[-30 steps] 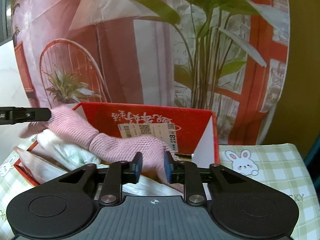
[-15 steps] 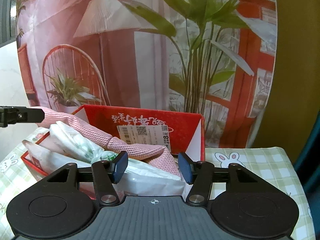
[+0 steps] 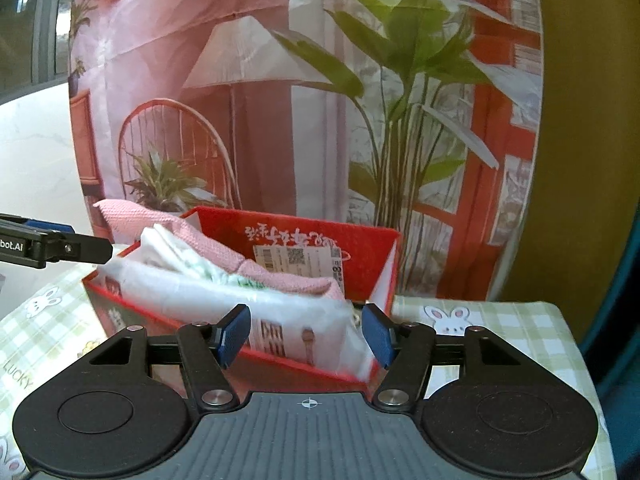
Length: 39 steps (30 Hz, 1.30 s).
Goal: Organize soft objects
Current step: 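Move both open grippers to the green pouch with the tassel, then close both grippers on the green pouch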
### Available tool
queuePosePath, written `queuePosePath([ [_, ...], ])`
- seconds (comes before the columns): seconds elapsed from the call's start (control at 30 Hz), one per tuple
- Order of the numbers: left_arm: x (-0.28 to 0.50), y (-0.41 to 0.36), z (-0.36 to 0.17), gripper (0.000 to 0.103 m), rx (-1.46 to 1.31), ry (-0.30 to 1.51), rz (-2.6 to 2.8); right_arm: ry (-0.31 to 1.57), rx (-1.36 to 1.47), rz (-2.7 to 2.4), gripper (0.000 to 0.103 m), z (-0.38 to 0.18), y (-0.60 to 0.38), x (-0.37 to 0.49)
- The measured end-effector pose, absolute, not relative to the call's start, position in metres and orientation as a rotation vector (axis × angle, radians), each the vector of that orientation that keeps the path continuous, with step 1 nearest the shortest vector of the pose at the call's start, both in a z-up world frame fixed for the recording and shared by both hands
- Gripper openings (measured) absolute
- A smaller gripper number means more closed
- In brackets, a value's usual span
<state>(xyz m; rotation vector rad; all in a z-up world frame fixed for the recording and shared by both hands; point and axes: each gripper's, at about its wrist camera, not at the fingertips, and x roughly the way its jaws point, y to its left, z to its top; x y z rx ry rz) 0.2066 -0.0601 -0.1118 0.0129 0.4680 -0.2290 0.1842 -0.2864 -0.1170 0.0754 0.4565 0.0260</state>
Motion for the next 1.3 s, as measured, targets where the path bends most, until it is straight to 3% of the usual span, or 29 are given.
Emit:
queuePosePath([
  [0.63, 0.192, -0.090, -0.172, 0.095, -0.004, 0.630, -0.324, 0.747, 0.087, 0.012, 0.061, -0.219, -0.315, 0.134],
  [1.03, 0.190, -0.089, -0.189, 0.094, -0.050, 0.691, -0.366, 0.759, 0.119, 0.172, 0.059, -0.227, -0.274, 0.150],
  [1.3, 0.185, -0.084, -0.210, 0.083, -0.124, 0.764, -0.409, 0.747, 0.116, 0.292, 0.059, -0.226, -0.218, 0.168],
])
